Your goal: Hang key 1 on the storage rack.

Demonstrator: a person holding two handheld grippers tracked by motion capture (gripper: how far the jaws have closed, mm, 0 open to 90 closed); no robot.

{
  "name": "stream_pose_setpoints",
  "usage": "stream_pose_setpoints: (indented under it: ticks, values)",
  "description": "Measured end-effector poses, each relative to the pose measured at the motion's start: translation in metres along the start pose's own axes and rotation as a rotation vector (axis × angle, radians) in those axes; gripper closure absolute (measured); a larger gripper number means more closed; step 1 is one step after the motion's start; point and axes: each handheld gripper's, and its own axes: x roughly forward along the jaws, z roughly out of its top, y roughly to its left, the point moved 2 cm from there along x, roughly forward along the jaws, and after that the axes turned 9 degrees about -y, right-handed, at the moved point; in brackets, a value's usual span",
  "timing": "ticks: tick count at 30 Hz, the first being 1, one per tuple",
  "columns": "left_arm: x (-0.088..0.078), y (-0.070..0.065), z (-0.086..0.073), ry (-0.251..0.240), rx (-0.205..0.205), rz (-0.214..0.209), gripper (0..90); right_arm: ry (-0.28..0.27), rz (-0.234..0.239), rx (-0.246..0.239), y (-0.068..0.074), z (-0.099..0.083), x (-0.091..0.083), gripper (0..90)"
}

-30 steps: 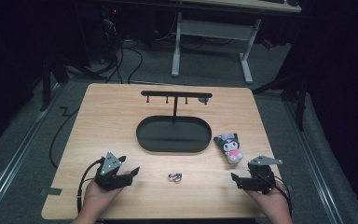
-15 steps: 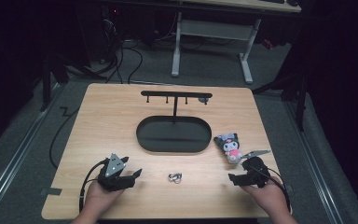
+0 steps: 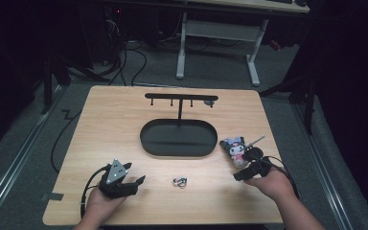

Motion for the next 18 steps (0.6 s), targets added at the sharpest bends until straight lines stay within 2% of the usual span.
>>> stream_pose_setpoints:
  ticks: [3,8,13,18]
  values:
    - [0.0,0.002,0.001,-0.012,-0.012,-0.001,29.7,0.023,0.006,0.016,-0.004,0.009,0.0,19.9]
    - [0.0,0.003,0.002,-0.009,-0.002,0.0,28.9,0.054,0.009,0.059,-0.009,0.019,0.006,19.4]
    - [0.002,0.002,0.004,-0.012,0.011,-0.001,28.4,0.059,0.001,0.056,-0.011,0.026,0.01,18.9]
    - [0.004,-0.001,0.004,-0.004,0.027,-0.008,28.3,0.087,-0.014,0.069,-0.018,0.031,0.022,18.7]
